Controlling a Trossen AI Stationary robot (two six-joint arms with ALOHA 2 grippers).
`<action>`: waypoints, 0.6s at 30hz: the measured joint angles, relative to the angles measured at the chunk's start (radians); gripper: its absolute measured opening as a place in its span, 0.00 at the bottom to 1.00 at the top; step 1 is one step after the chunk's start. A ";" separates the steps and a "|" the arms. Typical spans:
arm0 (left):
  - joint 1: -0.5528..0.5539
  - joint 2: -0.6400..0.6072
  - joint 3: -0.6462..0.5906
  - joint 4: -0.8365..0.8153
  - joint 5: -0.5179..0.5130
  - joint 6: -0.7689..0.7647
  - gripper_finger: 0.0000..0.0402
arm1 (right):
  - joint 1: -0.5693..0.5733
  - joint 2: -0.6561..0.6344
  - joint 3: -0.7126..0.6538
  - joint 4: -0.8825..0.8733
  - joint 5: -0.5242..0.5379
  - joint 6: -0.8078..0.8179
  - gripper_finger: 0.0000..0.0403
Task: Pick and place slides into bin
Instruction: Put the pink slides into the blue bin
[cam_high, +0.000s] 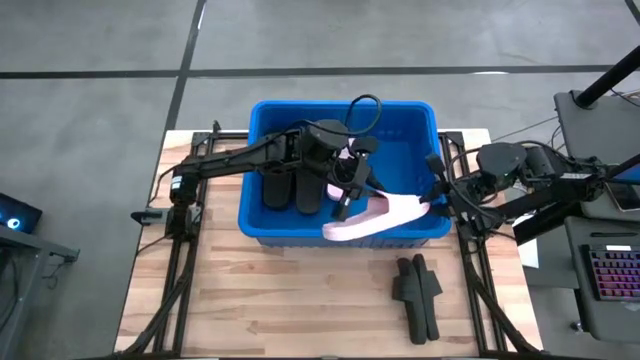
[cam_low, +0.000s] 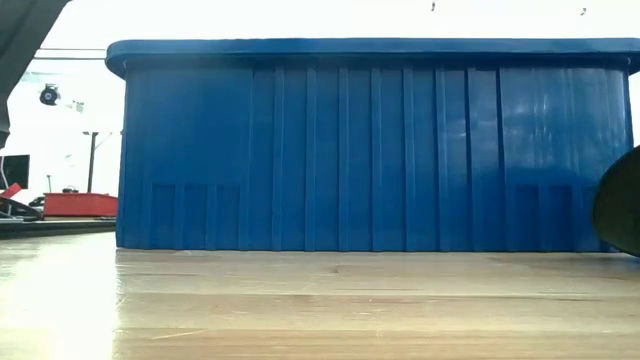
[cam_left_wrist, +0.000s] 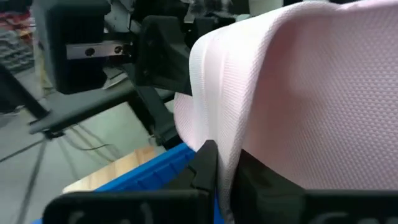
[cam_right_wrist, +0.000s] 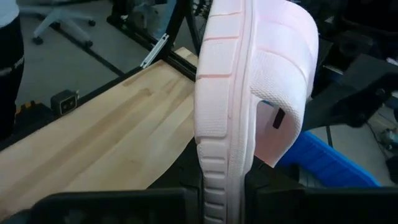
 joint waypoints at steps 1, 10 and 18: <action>0.000 -0.005 0.000 -0.002 -0.021 0.008 0.01 | 0.000 -0.001 0.000 0.009 0.013 0.023 0.10; 0.007 -0.073 -0.001 -0.118 -0.370 0.062 0.00 | 0.000 -0.009 0.004 0.036 0.351 0.320 0.32; 0.006 -0.086 -0.002 -0.151 -0.659 0.097 0.00 | 0.000 -0.018 0.016 0.027 0.569 0.427 0.39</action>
